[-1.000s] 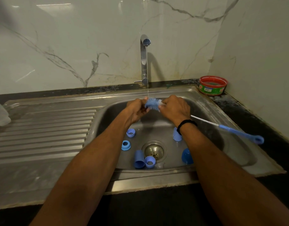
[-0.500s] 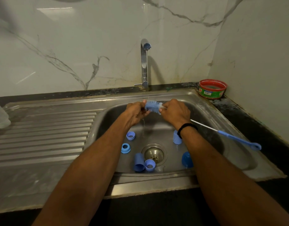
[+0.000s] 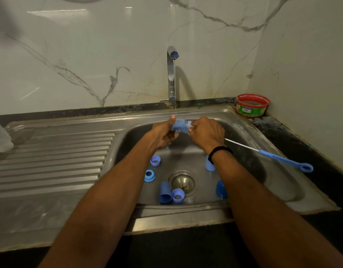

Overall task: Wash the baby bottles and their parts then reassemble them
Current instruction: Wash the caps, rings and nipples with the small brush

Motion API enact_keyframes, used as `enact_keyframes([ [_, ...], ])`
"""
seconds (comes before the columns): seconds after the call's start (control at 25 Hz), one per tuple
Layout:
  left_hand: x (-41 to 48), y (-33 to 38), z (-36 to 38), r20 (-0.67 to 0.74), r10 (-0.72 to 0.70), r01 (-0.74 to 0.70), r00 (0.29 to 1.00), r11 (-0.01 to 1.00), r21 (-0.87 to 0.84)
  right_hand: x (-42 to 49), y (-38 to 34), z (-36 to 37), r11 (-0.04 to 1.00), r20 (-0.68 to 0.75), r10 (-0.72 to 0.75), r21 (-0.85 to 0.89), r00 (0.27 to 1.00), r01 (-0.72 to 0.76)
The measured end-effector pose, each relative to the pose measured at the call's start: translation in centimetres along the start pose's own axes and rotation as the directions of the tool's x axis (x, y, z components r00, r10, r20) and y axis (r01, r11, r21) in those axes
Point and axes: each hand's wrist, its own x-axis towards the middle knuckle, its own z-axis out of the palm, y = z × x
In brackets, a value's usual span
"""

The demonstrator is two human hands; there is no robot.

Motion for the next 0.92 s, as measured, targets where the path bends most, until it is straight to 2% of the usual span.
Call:
enact_keyframes([
  [0.08, 0.37, -0.47, 0.10, -0.037, 0.034, -0.033, 0.999, 0.999, 0.024, 0.08, 0.19, -0.04, 0.999, 0.010, 0.033, 0.029, 0.999, -0.033],
  [0.2, 0.63, -0.28, 0.11, -0.052, 0.060, -0.062, 0.997, 0.997, -0.044, 0.33, 0.58, -0.14, 0.990, 0.019, 0.100, 0.096, 0.995, -0.102],
  [0.4, -0.04, -0.33, 0.20, -0.025, 0.038, -0.038, 0.999, 0.999, 0.004, 0.09, 0.23, -0.26, 0.993, 0.026, 0.093, 0.068, 0.995, -0.095],
  [0.56, 0.03, 0.23, 0.05, 0.033, 0.040, -0.037, 0.999, 0.995, -0.089, 0.18, 0.43, -0.66, 0.979, 0.035, 0.143, 0.145, 0.989, -0.147],
  [0.72, -0.20, -0.61, 0.35, 0.027, 0.029, -0.031, 0.999, 0.995, 0.097, -0.07, 0.05, -0.31, 0.996, -0.023, 0.084, -0.005, 0.996, -0.084],
  [0.92, 0.33, 0.03, -0.23, -0.063, 0.070, -0.064, 0.996, 0.994, 0.083, 0.14, 0.27, -0.43, 0.989, 0.045, 0.114, 0.094, 0.992, -0.118],
])
